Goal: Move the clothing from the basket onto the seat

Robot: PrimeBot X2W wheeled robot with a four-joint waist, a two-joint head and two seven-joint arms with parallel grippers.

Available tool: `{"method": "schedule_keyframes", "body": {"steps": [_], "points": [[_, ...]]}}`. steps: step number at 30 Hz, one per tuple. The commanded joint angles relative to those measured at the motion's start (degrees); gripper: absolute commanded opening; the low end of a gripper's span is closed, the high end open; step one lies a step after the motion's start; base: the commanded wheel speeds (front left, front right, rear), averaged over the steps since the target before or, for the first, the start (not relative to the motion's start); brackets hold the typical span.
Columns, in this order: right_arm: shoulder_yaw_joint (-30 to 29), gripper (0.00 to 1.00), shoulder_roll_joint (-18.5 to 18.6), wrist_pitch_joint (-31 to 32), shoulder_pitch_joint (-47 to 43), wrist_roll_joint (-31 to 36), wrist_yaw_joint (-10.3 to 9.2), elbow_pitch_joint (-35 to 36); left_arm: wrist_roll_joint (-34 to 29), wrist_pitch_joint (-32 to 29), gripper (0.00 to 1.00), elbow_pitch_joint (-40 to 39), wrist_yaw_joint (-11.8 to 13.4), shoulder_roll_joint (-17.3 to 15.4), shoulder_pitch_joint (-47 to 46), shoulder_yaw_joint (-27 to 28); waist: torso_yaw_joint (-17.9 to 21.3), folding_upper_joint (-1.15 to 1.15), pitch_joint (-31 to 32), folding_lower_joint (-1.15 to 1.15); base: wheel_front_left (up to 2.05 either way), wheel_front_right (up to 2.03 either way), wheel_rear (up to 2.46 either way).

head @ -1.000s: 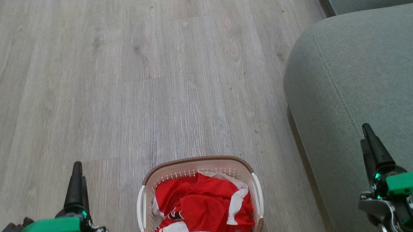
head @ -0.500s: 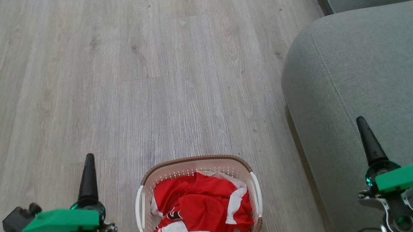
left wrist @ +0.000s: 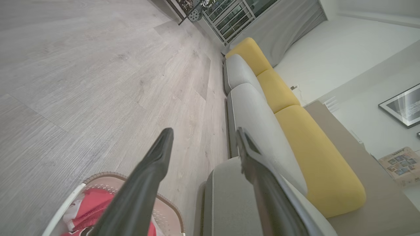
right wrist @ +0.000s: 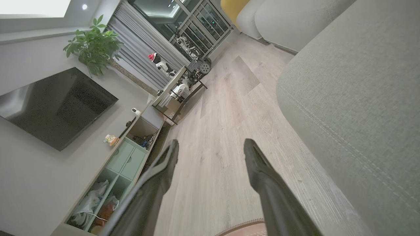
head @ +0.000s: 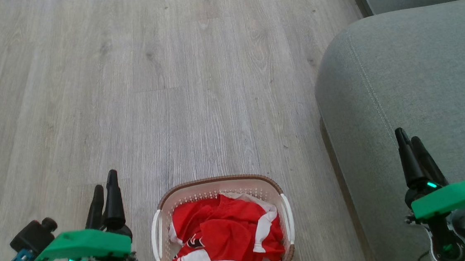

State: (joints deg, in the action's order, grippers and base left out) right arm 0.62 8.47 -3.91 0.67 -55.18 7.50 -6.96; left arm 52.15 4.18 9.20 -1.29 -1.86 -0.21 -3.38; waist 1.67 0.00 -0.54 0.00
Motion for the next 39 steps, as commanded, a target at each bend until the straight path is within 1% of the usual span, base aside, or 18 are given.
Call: {"method": "schedule_keyframes", "body": {"steps": [1,2,10,17,39], "points": [[0.7,1.00,1.6,-1.0,3.5,2.5,-0.01,2.7,-2.7,0.8,1.00,-2.7,0.5,-0.7,-3.0,0.4,0.1,0.00,0.0,0.00,0.00,0.00,0.00],[0.7,1.00,1.6,-1.0,3.5,2.5,-0.01,2.7,-2.7,0.8,1.00,-2.7,0.5,-0.7,-3.0,0.4,0.1,0.00,0.0,0.00,0.00,0.00,0.00],[1.9,1.00,2.6,-2.3,3.9,9.7,-0.01,4.0,-9.2,2.1,1.00,-3.4,1.3,-0.7,-3.1,-0.5,0.2,0.00,-0.1,0.00,0.00,0.00,0.00],[2.6,1.00,3.4,-3.5,4.2,14.5,-0.01,5.0,-14.0,3.3,1.00,-4.3,2.0,-0.8,-3.2,-1.3,0.2,0.00,-0.1,0.00,0.00,0.00,0.00],[5.0,1.00,5.5,-7.2,4.6,27.4,-0.01,8.2,-28.5,7.0,1.00,-7.5,4.5,-0.9,-3.4,-3.5,0.6,0.00,-0.1,0.00,0.00,0.00,0.00]]}}
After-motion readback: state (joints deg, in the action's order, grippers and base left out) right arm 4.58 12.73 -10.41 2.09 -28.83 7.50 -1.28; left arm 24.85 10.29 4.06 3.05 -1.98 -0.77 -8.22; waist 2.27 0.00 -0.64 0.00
